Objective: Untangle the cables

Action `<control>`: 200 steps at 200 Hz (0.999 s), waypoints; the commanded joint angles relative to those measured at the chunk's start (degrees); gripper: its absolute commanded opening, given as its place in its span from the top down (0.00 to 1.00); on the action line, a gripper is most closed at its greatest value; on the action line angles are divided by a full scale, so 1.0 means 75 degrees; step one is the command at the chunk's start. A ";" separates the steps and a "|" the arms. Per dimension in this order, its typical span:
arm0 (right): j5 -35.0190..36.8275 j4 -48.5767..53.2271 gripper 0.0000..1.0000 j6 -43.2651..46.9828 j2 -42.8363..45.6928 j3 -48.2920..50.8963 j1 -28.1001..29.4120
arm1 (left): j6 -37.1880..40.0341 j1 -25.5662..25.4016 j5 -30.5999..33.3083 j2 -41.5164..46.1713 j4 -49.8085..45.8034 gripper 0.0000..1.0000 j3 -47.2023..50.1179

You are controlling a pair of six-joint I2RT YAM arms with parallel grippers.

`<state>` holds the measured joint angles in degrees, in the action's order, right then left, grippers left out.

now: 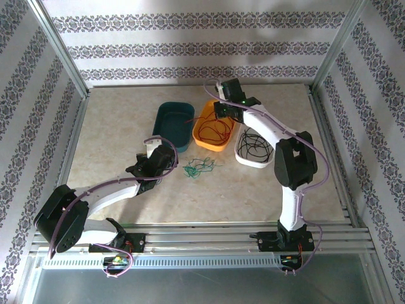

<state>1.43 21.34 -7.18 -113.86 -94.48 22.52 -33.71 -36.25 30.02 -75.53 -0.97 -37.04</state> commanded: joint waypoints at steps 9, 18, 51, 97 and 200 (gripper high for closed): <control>0.0684 -0.0356 1.00 -0.0390 0.0399 0.0693 -0.0245 | 0.0071 0.0099 -0.0042 -0.0128 -0.0210 0.01 -0.0265; 0.0770 -0.0379 1.00 -0.0407 0.0448 0.0819 -0.0301 | 0.0088 0.0098 -0.0048 -0.0148 -0.0205 0.01 -0.0287; 0.0405 -0.0258 1.00 -0.0439 0.0228 0.0773 -0.0327 | 0.0187 0.0099 -0.0144 -0.0219 -0.0100 0.01 -0.0323; -0.0049 0.0353 1.00 -0.0468 -0.1097 -0.0445 -0.0104 | 0.0301 0.0099 -0.0344 -0.0123 0.0048 0.01 -0.0306; -0.0003 0.1519 0.81 -0.0769 -0.2533 -0.2090 0.0139 | 0.0498 0.0099 -0.0412 0.0049 0.0041 0.01 -0.0523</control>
<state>1.43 30.24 -11.44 -134.21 -107.92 23.46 -31.97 -36.25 27.38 -76.49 -0.93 -38.65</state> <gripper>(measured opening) 0.072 0.993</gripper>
